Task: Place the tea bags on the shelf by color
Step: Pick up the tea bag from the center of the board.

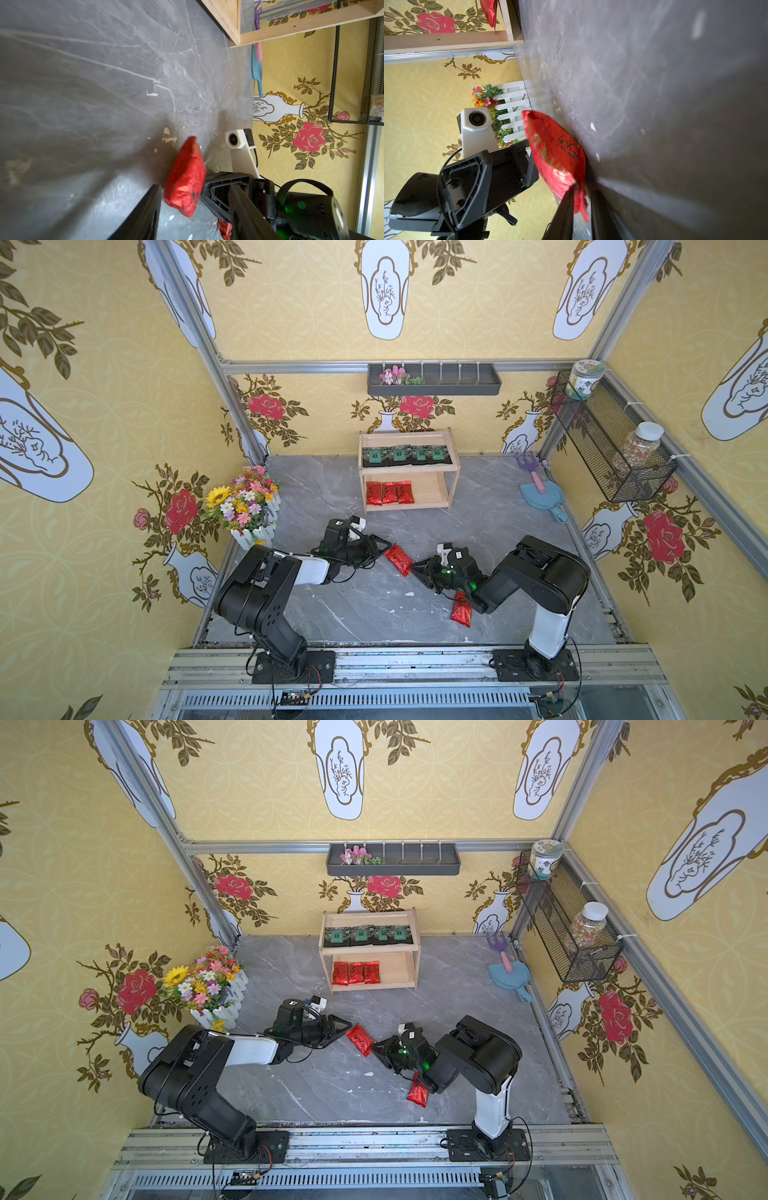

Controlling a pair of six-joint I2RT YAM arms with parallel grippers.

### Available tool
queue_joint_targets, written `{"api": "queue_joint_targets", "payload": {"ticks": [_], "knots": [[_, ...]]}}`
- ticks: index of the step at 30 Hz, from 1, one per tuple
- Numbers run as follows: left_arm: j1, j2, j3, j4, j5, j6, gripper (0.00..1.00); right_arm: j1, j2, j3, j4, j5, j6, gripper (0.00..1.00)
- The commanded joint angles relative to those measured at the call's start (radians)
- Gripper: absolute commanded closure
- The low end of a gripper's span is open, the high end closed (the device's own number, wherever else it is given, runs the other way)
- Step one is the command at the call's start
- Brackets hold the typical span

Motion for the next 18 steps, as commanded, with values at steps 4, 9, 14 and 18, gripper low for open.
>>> {"api": "queue_joint_targets", "payload": {"ticks": [4,9,14,18], "knots": [[0.001,0.001,0.001,0.025,0.02,0.005,0.43,-0.001,0.0,0.003,0.002,-0.003,0.004,0.88],[0.001,-0.009,-0.001,0.026,0.016,0.004,0.43,0.001,0.011,0.009,0.02,-0.007,0.007,0.96],[0.002,-0.027,-0.002,0.021,0.011,-0.001,0.43,0.0,0.007,0.01,0.029,-0.003,0.008,1.0],[0.003,-0.076,0.009,-0.02,0.014,-0.005,0.42,0.001,-0.033,-0.008,0.032,0.037,-0.002,1.0]]}}
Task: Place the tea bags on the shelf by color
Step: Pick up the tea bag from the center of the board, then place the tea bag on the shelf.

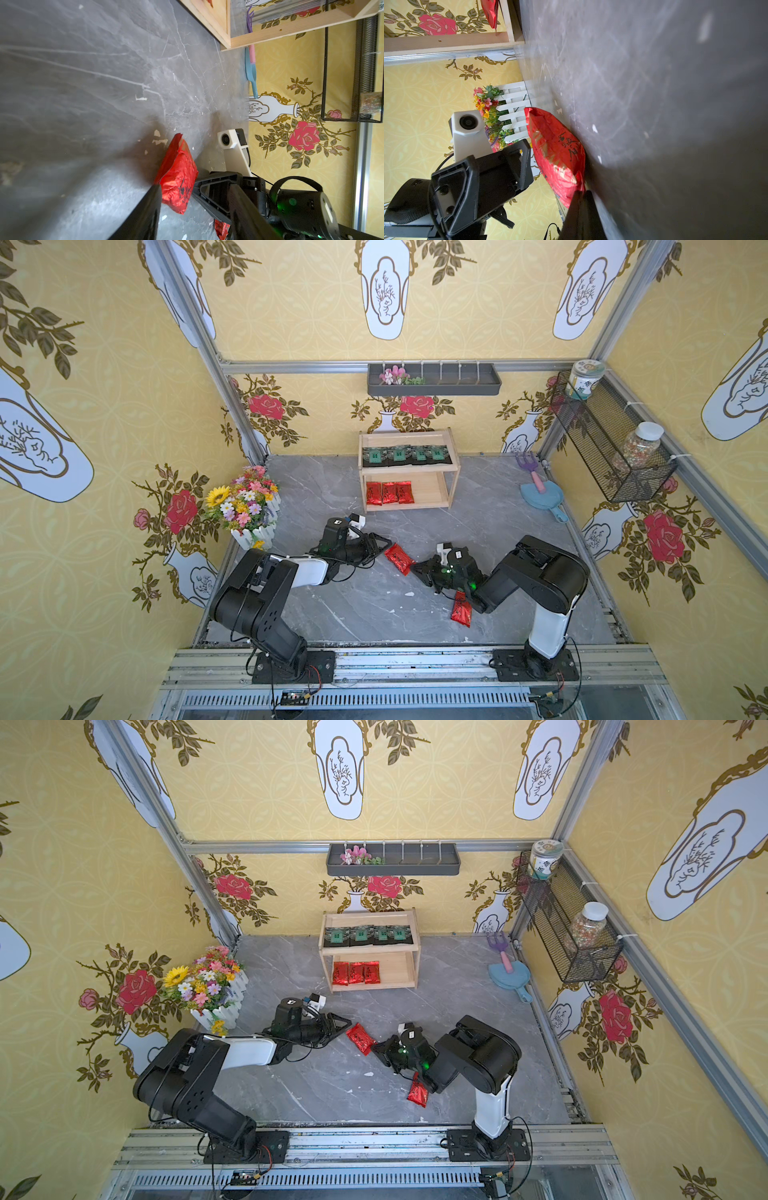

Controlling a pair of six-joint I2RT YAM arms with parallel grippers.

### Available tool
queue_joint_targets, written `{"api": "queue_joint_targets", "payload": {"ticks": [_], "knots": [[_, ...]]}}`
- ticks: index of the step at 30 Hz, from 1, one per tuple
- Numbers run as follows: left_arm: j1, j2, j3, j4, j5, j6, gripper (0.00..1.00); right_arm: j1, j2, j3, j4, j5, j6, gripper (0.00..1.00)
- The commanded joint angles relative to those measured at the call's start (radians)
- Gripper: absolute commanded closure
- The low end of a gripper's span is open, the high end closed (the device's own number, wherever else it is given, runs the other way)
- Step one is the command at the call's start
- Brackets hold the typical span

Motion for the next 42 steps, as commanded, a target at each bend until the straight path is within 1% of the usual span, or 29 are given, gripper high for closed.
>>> {"api": "queue_joint_targets", "payload": {"ticks": [1,5,10,14,17,21,25,28,31,33,36,42], "knots": [[0.005,-0.046,0.015,-0.042,0.012,-0.001,0.42,0.0,-0.034,-0.005,0.025,0.039,-0.013,1.0],[0.012,-0.132,0.041,-0.129,-0.015,0.006,0.41,-0.004,-0.049,0.009,0.024,0.051,-0.021,1.0],[0.012,-0.225,0.067,-0.211,-0.071,-0.008,0.41,-0.015,-0.018,0.028,0.114,0.067,-0.001,1.0],[0.016,-0.275,0.08,-0.237,-0.103,-0.017,0.41,-0.035,-0.009,0.067,0.154,0.088,0.008,1.0],[0.017,-0.297,0.087,-0.244,-0.117,-0.024,0.41,-0.046,-0.035,0.1,0.144,0.117,0.001,1.0],[0.017,-0.293,0.098,-0.231,-0.122,-0.043,0.41,-0.067,-0.092,0.144,0.068,0.179,-0.03,1.0],[0.017,-0.258,0.126,-0.211,-0.085,-0.065,0.41,-0.081,-0.117,0.204,-0.013,0.263,-0.06,1.0],[0.017,-0.265,0.123,-0.207,-0.064,-0.085,0.42,-0.092,-0.082,0.265,-0.018,0.3,-0.069,1.0],[0.016,-0.31,0.097,-0.216,-0.064,-0.092,0.41,-0.093,-0.029,0.317,-0.003,0.357,-0.074,1.0],[0.021,-0.339,0.098,-0.267,-0.079,-0.073,0.41,-0.093,0.007,0.345,0.008,0.397,-0.072,1.0],[0.028,-0.365,0.099,-0.303,-0.084,-0.054,0.4,-0.095,0.039,0.373,0.011,0.448,-0.075,1.0],[0.035,-0.376,0.089,-0.31,-0.062,-0.049,0.4,-0.131,0.078,0.402,0.017,0.492,-0.1,1.0]]}}
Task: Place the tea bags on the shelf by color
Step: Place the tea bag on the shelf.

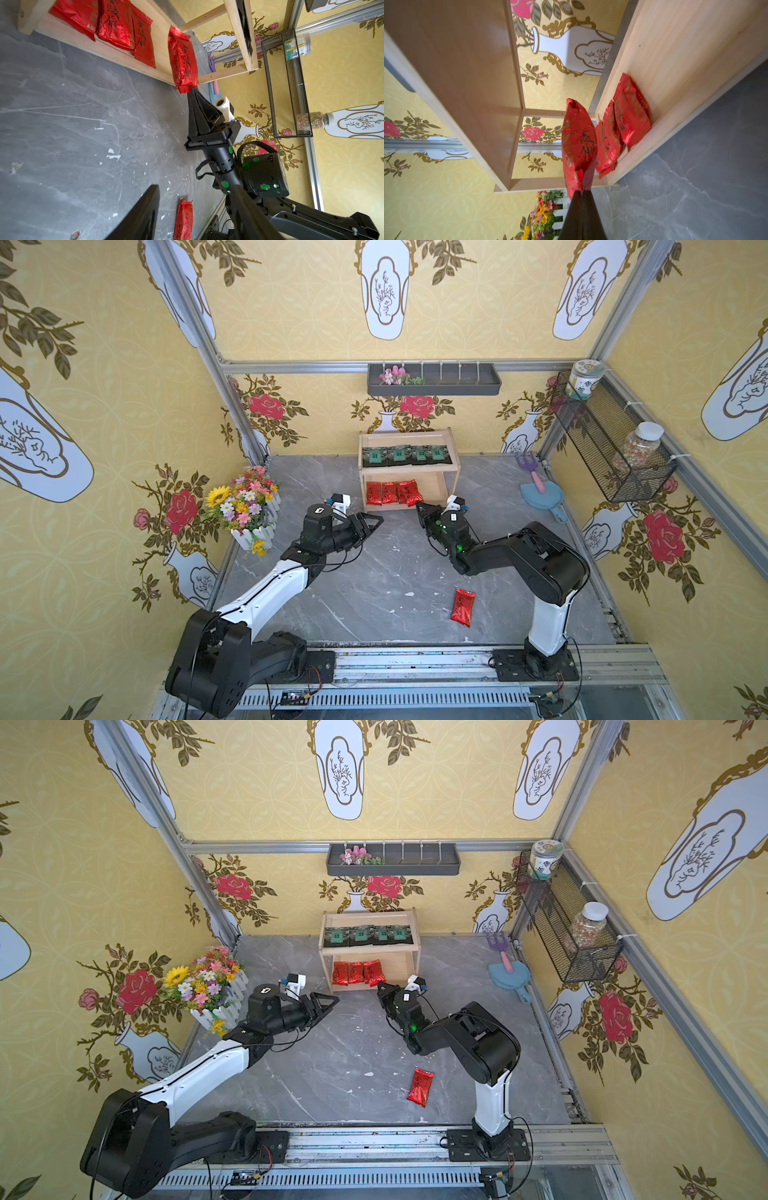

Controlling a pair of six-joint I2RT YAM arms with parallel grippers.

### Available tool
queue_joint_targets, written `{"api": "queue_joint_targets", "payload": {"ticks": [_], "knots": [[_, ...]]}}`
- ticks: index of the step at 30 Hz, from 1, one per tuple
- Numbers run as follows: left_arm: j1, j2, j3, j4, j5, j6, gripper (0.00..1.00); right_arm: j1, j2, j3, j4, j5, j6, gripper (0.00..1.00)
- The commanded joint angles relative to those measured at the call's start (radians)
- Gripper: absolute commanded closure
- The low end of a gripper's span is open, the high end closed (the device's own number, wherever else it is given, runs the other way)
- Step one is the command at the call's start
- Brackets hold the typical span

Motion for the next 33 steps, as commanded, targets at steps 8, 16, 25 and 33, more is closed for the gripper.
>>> {"api": "queue_joint_targets", "payload": {"ticks": [8,16,25,33], "knots": [[0.011,-0.009,-0.018,-0.008,0.039,0.022,0.4,-0.059,0.084,0.068,0.048,0.045,-0.032,1.0],[0.021,-0.011,-0.02,-0.012,0.041,0.027,0.4,-0.07,0.125,0.104,0.038,0.041,-0.029,1.0],[0.039,0.012,-0.02,-0.008,0.054,0.03,0.4,-0.09,0.175,0.133,0.034,0.026,-0.019,1.0],[0.048,0.019,-0.023,0.0,0.058,0.027,0.4,-0.093,0.214,0.161,0.03,0.014,-0.005,1.0]]}}
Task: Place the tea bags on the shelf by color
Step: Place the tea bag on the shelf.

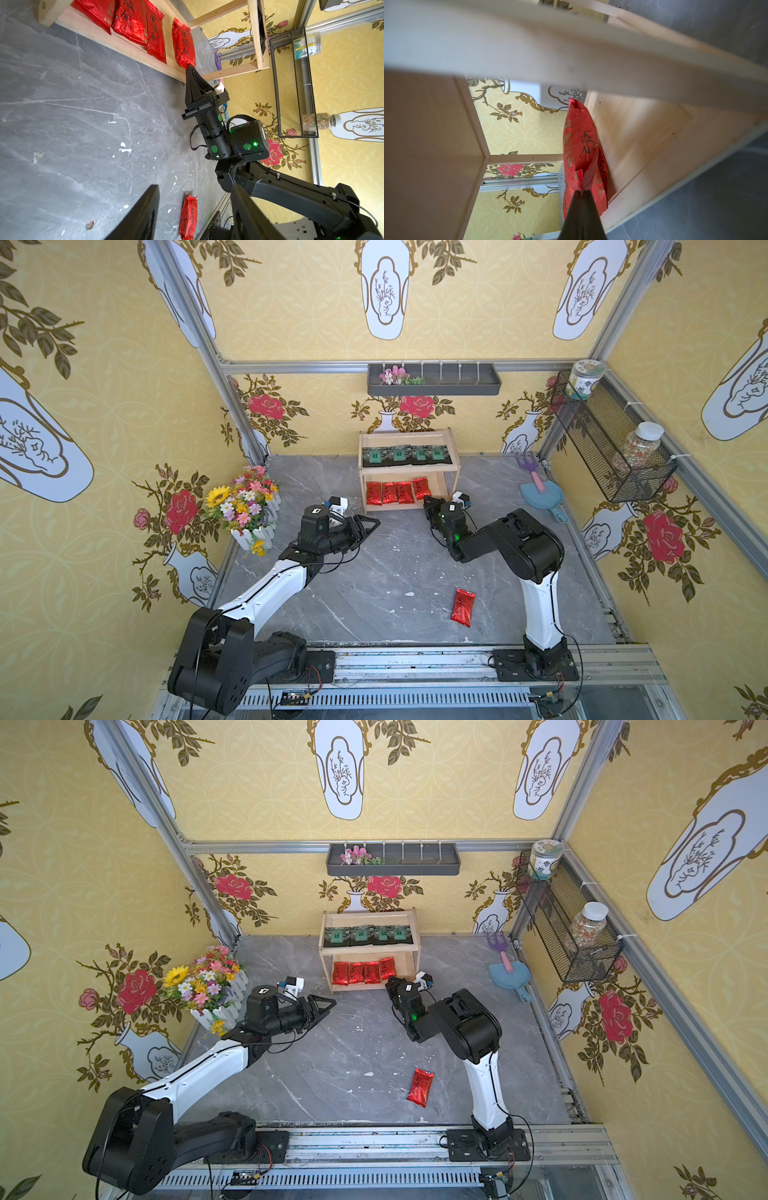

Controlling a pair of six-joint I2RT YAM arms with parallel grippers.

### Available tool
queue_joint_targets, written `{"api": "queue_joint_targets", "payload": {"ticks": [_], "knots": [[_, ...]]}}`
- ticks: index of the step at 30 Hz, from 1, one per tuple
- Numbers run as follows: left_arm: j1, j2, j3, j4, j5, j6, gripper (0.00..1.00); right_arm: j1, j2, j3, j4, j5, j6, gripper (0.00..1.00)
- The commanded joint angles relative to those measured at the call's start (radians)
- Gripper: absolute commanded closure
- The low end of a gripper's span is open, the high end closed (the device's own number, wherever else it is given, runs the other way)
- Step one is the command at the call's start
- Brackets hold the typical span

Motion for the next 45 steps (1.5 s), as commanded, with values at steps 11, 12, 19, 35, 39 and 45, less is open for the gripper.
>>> {"api": "queue_joint_targets", "payload": {"ticks": [11,12,19,35,39,45], "knots": [[0.007,0.006,-0.008,0.014,0.014,0.014,0.4,-0.004,0.043,0.033,0.028,-0.022,0.022,1.0],[0.007,0.006,-0.008,0.014,0.014,0.015,0.4,-0.004,0.041,0.032,0.024,-0.024,0.022,1.0],[0.007,0.015,-0.008,0.015,0.017,0.015,0.4,-0.004,0.059,0.045,0.021,-0.029,0.026,0.98],[0.013,0.02,-0.005,0.014,0.015,0.018,0.4,-0.017,0.095,0.074,0.011,-0.064,0.046,0.9],[0.013,0.022,-0.006,0.017,0.015,0.018,0.4,-0.024,0.106,0.08,0.009,-0.082,0.053,0.88],[0.012,0.031,-0.001,0.02,0.016,0.017,0.4,-0.037,0.127,0.08,0.023,-0.113,0.07,0.82]]}}
